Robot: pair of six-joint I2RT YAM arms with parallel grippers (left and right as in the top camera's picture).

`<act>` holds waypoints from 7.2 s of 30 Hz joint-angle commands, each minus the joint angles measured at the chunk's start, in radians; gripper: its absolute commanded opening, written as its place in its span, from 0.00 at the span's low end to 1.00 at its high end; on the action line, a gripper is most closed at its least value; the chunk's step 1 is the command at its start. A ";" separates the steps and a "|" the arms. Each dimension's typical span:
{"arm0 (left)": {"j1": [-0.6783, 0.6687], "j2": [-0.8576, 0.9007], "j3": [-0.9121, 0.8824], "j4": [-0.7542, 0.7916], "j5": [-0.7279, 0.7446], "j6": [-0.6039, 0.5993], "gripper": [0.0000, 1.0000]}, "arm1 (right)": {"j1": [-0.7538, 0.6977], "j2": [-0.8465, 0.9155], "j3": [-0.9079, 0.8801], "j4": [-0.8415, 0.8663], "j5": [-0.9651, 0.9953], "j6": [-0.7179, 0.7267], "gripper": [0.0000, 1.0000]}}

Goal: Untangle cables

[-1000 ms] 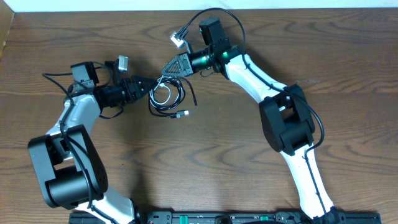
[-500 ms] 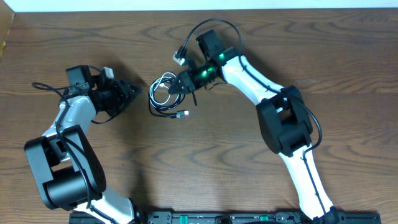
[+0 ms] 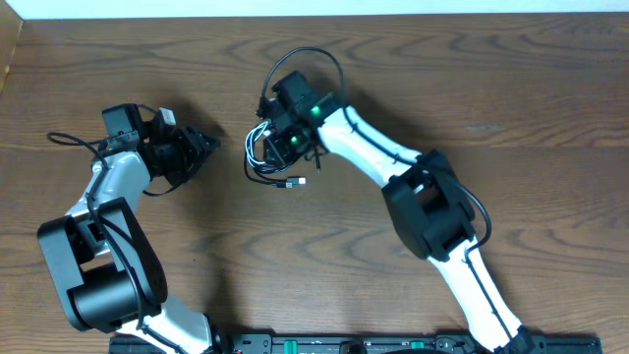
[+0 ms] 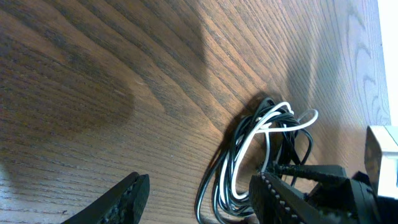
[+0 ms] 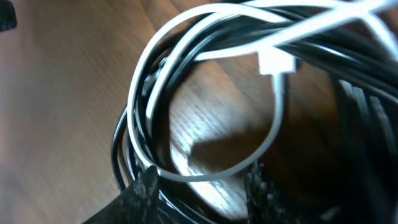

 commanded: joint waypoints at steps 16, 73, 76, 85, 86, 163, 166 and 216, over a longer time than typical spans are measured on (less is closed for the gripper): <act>0.002 -0.015 0.004 -0.004 -0.016 -0.010 0.57 | 0.046 -0.032 0.169 -0.249 0.381 0.148 0.45; -0.019 -0.015 0.004 0.053 0.681 0.489 0.48 | -0.307 -0.132 -0.070 0.089 -0.594 0.227 0.01; -0.050 -0.015 0.004 0.052 0.766 0.565 0.48 | -0.310 -0.132 -0.070 0.093 -0.623 0.238 0.01; -0.138 -0.015 0.004 0.053 0.834 0.631 0.48 | -0.310 -0.132 -0.070 0.093 -0.662 0.254 0.01; -0.143 -0.015 0.004 0.053 0.838 0.639 0.48 | -0.310 -0.132 -0.070 0.093 -0.662 0.254 0.01; -0.193 -0.015 0.005 0.018 -0.273 0.032 0.65 | -0.293 -0.131 -0.071 0.129 -0.844 0.132 0.01; -0.163 -0.015 0.005 0.016 -0.200 0.062 0.56 | -0.293 -0.131 -0.071 0.129 -0.844 0.132 0.01; -0.234 -0.015 0.004 0.117 0.100 0.317 0.24 | -0.233 -0.131 -0.071 0.126 -0.853 0.124 0.01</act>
